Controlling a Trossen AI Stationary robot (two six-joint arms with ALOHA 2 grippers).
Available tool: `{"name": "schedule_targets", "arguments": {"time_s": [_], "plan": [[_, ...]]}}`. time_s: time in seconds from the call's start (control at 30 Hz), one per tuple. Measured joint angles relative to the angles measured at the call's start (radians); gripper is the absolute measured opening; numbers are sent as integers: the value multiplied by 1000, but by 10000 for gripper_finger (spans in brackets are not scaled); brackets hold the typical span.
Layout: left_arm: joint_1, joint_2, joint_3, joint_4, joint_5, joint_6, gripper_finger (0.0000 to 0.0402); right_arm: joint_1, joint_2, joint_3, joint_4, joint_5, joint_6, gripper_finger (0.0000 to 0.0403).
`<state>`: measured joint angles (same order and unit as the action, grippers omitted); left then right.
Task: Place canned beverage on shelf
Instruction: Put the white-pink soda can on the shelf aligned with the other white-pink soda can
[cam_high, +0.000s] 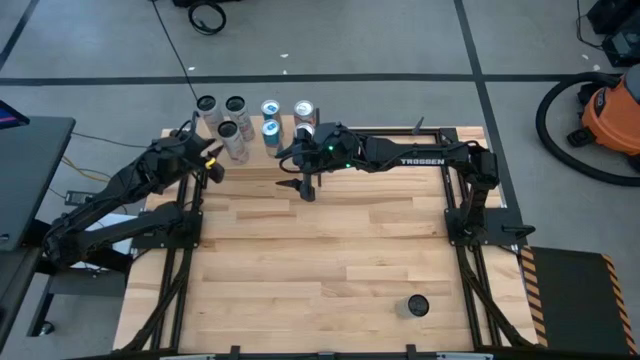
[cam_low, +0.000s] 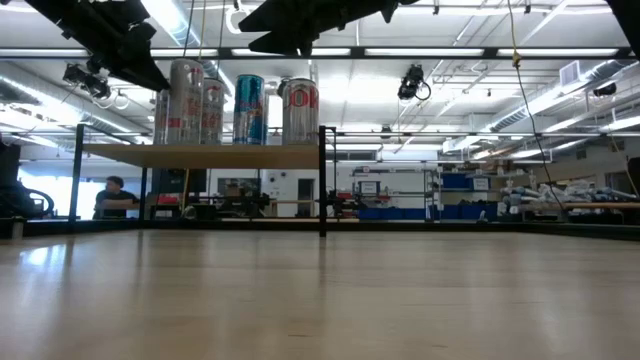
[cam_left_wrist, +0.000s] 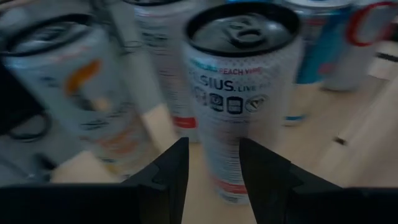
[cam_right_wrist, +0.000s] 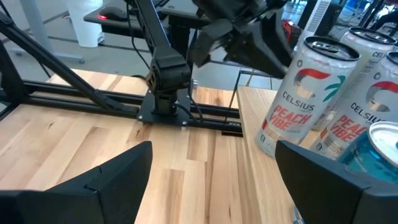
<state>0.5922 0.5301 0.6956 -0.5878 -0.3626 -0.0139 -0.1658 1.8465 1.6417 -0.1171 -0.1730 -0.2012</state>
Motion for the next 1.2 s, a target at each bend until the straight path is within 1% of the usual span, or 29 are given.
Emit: {"name": "schedule_targets", "arguments": {"time_s": [0.1, 0.37, 0.57, 0.73, 0.93, 1.07, 1.2], "plan": [[1, 0, 0, 1, -33, -1, 144, 1, 0, 0, -14, 0, 0, 350], [-9, 0, 0, -8, 48, -34, 144, 3, 0, 0, -21, 0, 0, 350], [-36, 0, 0, 11, 53, -33, 144, 3, 0, 0, -21, 0, 0, 350], [-36, 4, 1, 63, 54, -30, 144, 3, 0, 0, -21, 0, 0, 350], [-34, 15, 1, 77, 53, -27, 144, 3, 0, 0, -21, 0, 16, 350], [-33, 20, 1, 77, 31, -26, 144, 3, 0, 0, -21, 0, 16, 350], [-33, 20, 1, 76, -34, -24, 144, 3, 0, 0, -21, 0, 16, 350]]}}
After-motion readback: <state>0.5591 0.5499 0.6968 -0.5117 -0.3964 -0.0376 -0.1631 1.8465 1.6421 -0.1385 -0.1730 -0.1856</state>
